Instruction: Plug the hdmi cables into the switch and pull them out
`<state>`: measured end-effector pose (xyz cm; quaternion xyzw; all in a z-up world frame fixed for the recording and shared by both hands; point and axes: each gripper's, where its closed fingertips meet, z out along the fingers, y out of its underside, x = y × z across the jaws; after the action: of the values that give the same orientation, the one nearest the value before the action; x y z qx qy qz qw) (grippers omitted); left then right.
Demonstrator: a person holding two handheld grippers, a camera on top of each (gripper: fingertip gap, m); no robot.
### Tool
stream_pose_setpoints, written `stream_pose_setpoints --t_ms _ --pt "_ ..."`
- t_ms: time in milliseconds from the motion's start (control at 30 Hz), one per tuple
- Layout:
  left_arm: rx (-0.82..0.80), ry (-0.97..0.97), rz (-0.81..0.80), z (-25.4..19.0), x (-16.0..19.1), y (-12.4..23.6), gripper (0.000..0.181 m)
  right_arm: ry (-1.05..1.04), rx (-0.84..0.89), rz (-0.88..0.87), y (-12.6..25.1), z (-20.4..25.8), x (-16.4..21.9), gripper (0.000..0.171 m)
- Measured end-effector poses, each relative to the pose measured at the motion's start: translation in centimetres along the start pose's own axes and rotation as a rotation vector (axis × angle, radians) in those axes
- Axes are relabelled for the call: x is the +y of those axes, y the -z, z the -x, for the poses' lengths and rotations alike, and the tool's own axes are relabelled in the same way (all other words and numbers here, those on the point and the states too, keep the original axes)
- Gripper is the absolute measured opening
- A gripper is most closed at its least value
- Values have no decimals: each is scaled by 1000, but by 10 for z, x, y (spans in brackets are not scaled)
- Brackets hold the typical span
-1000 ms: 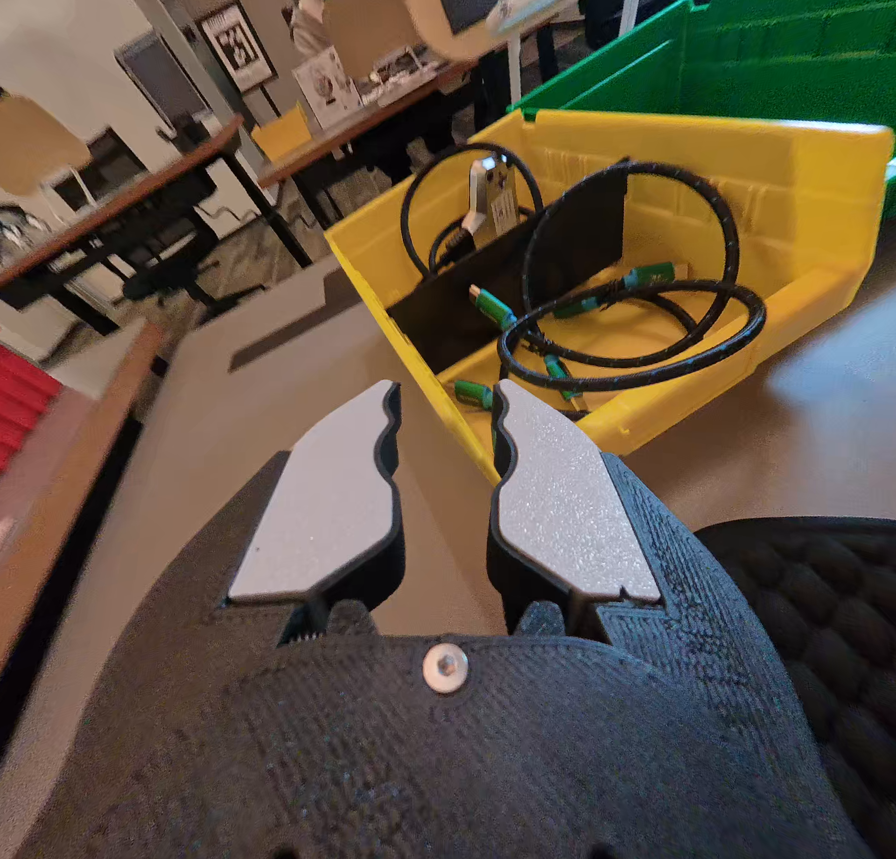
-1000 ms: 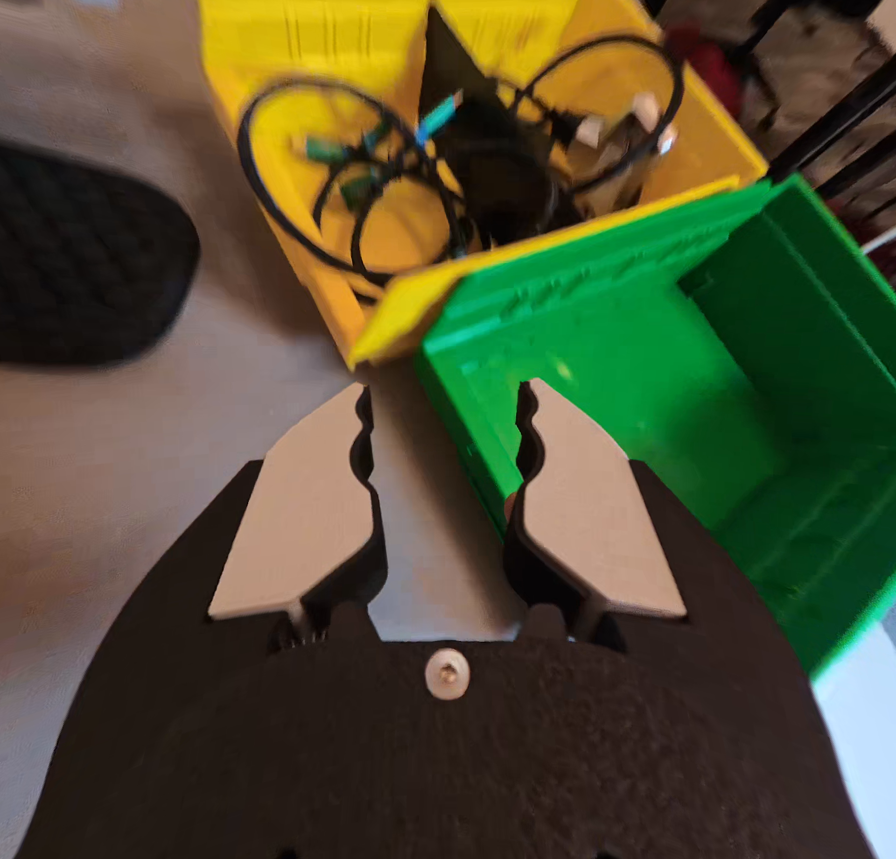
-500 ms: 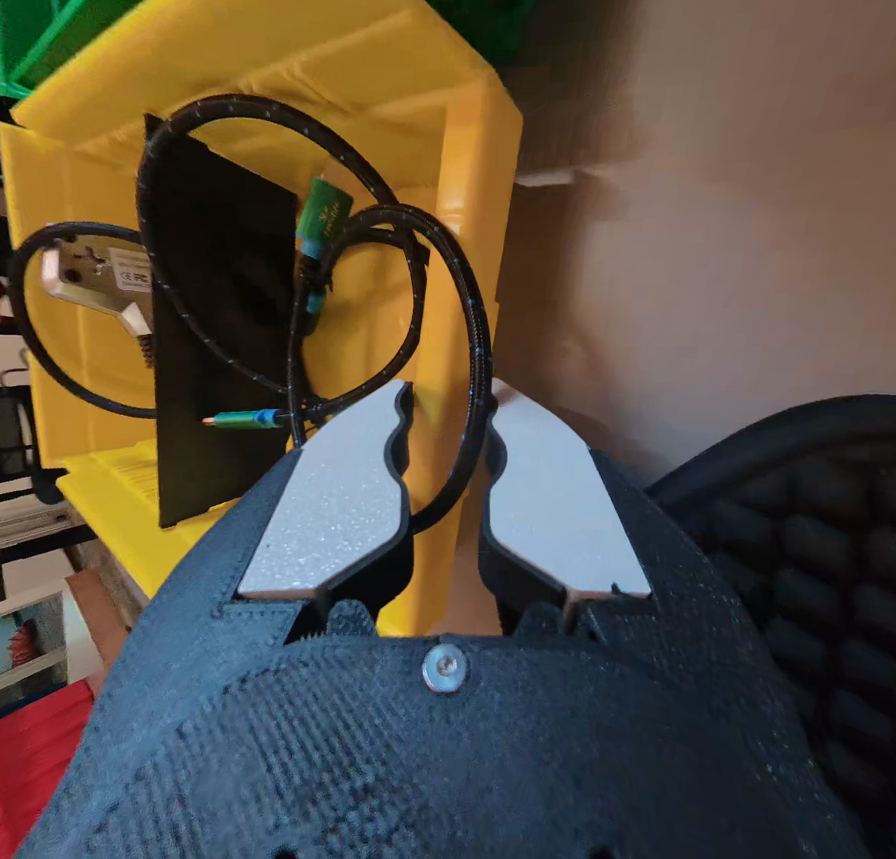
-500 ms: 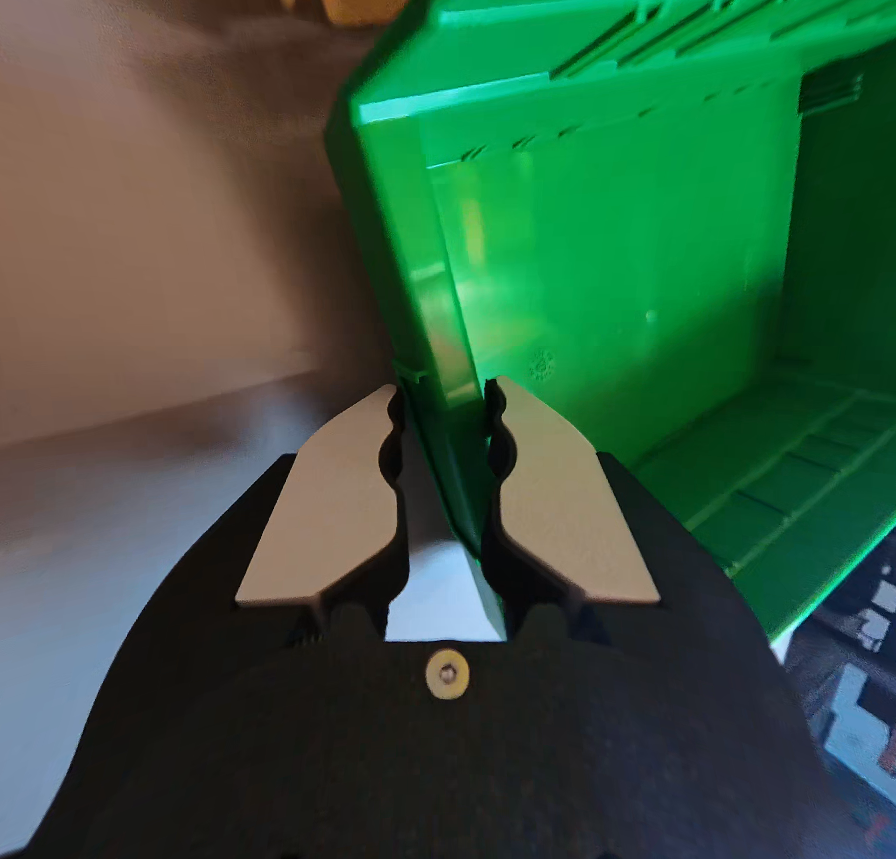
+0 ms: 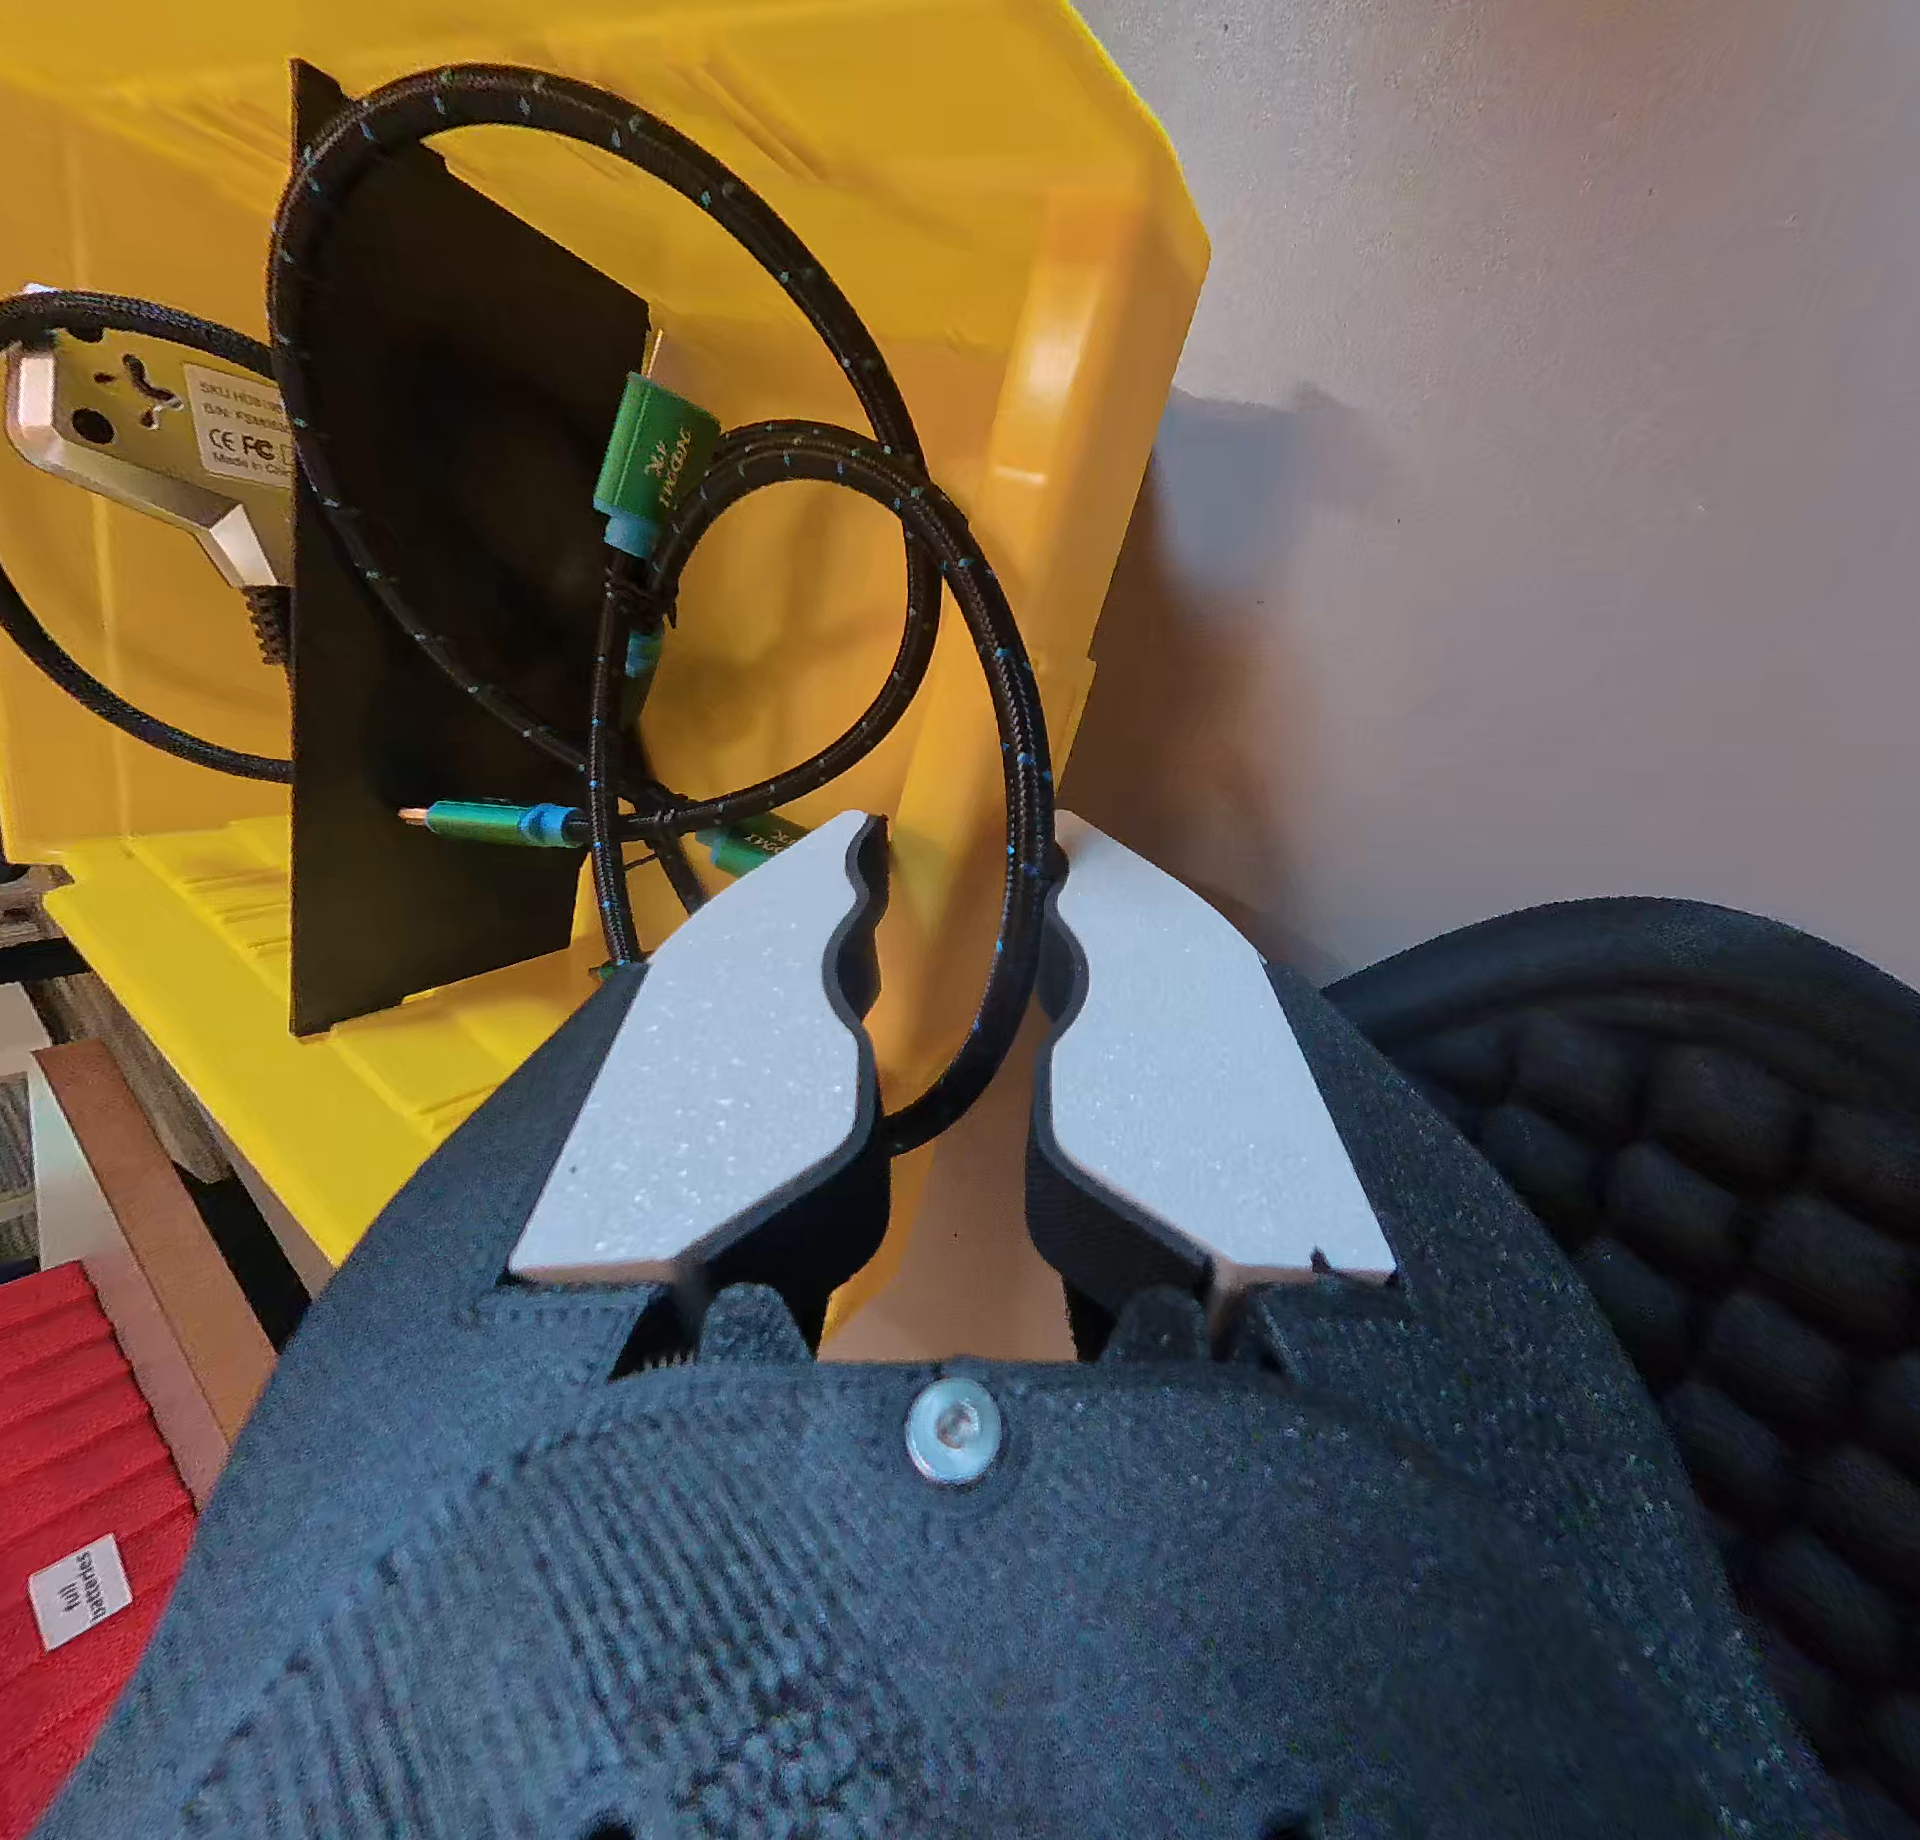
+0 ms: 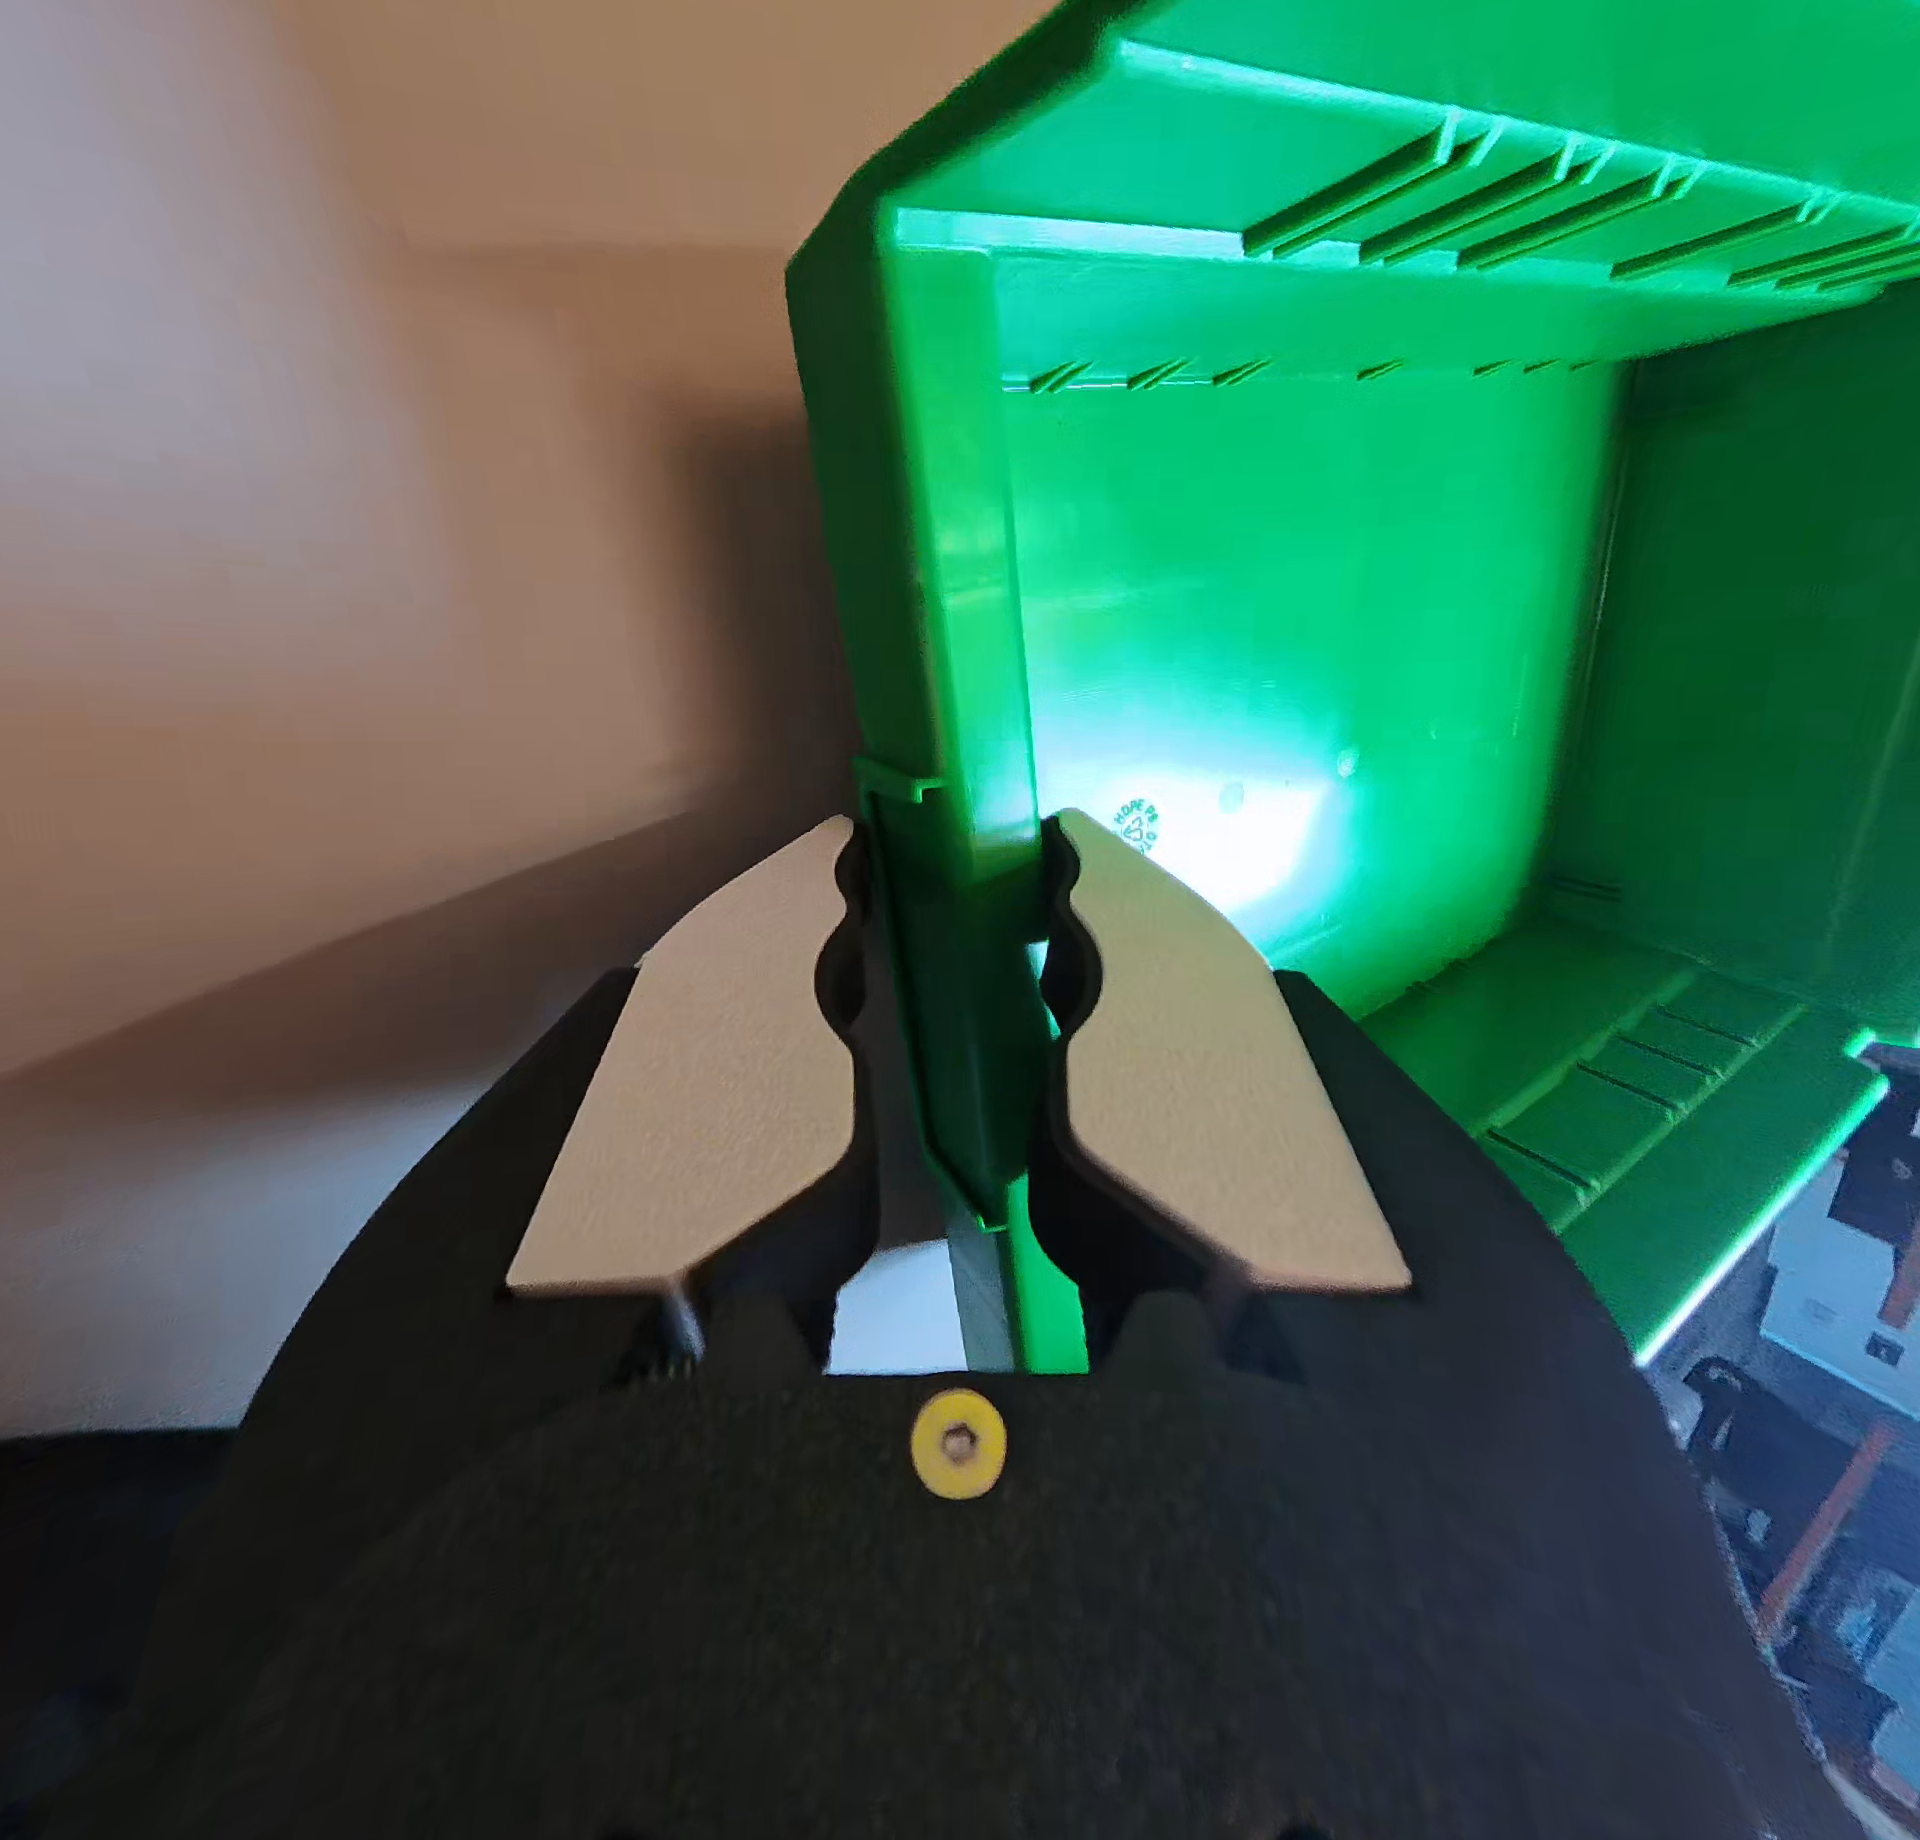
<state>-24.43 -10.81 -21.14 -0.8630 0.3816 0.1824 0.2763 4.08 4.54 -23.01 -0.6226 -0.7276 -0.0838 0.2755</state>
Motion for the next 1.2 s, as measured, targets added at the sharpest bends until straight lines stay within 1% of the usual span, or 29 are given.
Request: stream_pose_setpoints --t_ms 33,233,400,500,533,600,633,667,800,867,933,1000,1067,1133,1200 --pt "0 5 2 0 -1 0 27 -7 6 3 -1 -4 3 31" --pt "-22 67 -13 8 -10 -10 28 -66 43 31 -11 -24 10 31" --pt "-65 123 3 31 -11 -25 27 -96 68 40 -17 -35 11 31" --pt "-99 124 -33 46 -12 -36 27 -103 103 5 -19 -42 10 33" --pt "-113 121 -51 51 -11 -38 27 -126 103 -27 -18 -42 7 35" --pt "-131 134 -88 60 -9 -39 30 -207 70 -139 -9 -41 -4 50" --pt "-117 151 -115 60 -11 -36 39 -249 46 -206 -1 -40 -12 57" --pt "-95 176 -152 59 -14 -30 45 -291 29 -290 10 -40 -20 59" --pt "14 334 -428 65 -45 15 52 -459 23 -644 56 -57 -46 56" --pt "21 426 -554 88 -56 40 54 -523 45 -777 70 -68 -51 51" --pt "-20 501 -618 123 -59 58 55 -563 69 -862 74 -74 -52 47" --pt "-57 559 -634 160 -58 66 55 -589 75 -921 75 -75 -53 44" --pt "-72 613 -613 195 -56 63 55 -595 75 -944 75 -74 -53 41" --pt "-72 653 -555 224 -52 48 55 -575 77 -957 77 -71 -53 40" --pt "-54 681 -472 244 -47 26 56 -572 72 -985 81 -69 -54 40"
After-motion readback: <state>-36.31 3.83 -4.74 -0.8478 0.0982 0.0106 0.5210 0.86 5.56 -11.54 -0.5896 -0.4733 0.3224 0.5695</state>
